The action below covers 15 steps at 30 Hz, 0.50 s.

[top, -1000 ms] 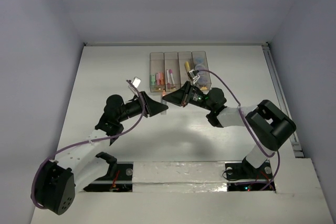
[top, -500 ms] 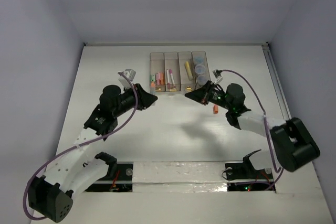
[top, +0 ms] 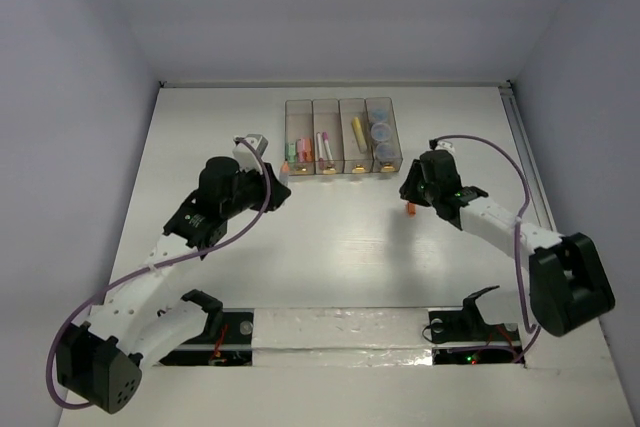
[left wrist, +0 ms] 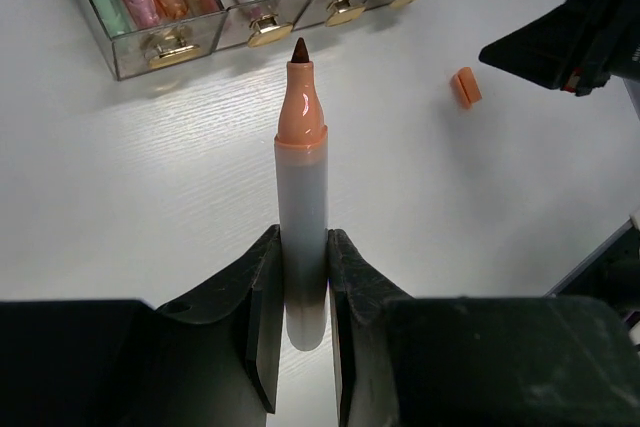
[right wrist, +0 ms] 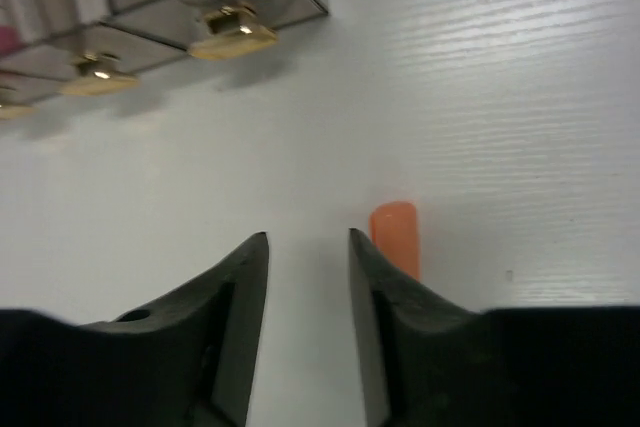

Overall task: Sort the stationery into containers
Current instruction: Close the pen cap on the pen.

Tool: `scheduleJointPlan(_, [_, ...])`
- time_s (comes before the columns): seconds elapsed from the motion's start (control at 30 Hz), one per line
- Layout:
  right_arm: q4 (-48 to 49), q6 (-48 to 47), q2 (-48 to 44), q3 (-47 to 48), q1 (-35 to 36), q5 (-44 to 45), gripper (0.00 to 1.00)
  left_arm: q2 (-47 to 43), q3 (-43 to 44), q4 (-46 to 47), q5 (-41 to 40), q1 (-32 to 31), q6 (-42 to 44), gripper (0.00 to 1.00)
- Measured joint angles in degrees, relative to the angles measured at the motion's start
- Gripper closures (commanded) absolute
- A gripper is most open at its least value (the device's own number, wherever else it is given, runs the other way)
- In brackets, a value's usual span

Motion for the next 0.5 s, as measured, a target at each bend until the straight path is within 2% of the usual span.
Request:
scheduleJointPlan(0.2, [-6.29, -1.99, 9.46, 4.70, 0.00, 2.43, 0.49, -0.02, 0.00, -0.07, 0.92, 0.00, 1.33, 1.00])
scheduleJointPlan(0.5, [-13.22, -3.08, 14.95, 11.56, -0.35, 5.75, 0.52, -2.67, 0.00, 0.04, 2.93, 0.00, 2.19, 1.00])
